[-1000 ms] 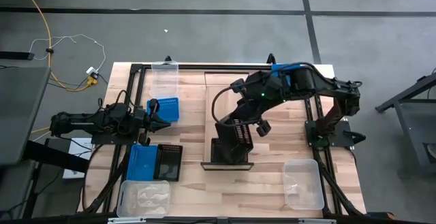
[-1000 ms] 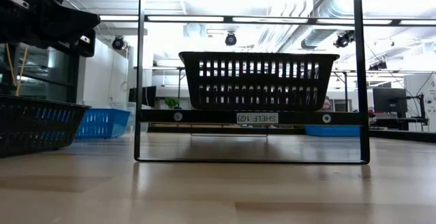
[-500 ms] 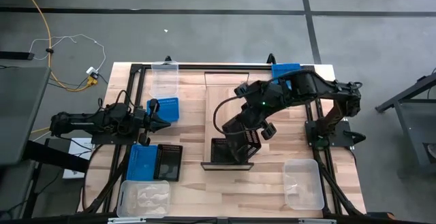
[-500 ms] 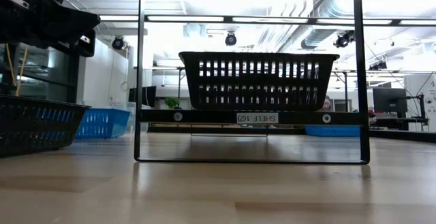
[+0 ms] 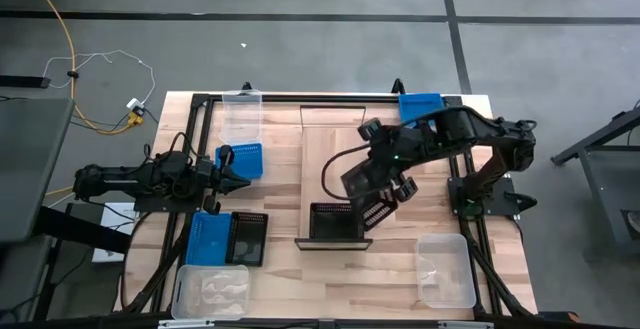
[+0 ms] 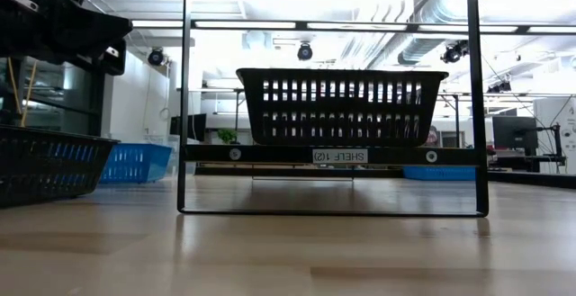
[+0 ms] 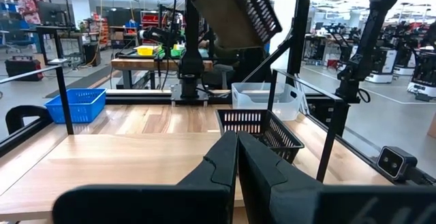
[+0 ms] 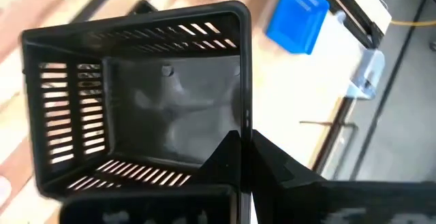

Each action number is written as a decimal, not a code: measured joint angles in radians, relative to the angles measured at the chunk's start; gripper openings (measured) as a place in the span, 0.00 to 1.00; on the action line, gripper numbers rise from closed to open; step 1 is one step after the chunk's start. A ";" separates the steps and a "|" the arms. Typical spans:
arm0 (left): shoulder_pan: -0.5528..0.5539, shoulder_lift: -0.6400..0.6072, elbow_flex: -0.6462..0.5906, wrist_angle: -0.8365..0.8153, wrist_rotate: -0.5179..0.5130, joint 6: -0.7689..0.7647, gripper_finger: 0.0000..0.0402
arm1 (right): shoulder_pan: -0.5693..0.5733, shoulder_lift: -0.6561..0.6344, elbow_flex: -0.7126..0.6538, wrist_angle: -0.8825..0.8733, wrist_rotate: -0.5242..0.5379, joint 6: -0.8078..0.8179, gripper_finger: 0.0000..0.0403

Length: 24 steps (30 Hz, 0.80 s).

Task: Stack baskets on shelf by color
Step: Stack the right black bin on top of the other black bin on the shelf

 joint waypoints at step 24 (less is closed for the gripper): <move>0.000 0.000 0.000 -0.001 0.000 0.000 0.01 | 0.031 -0.160 -0.295 0.113 0.144 -0.008 0.00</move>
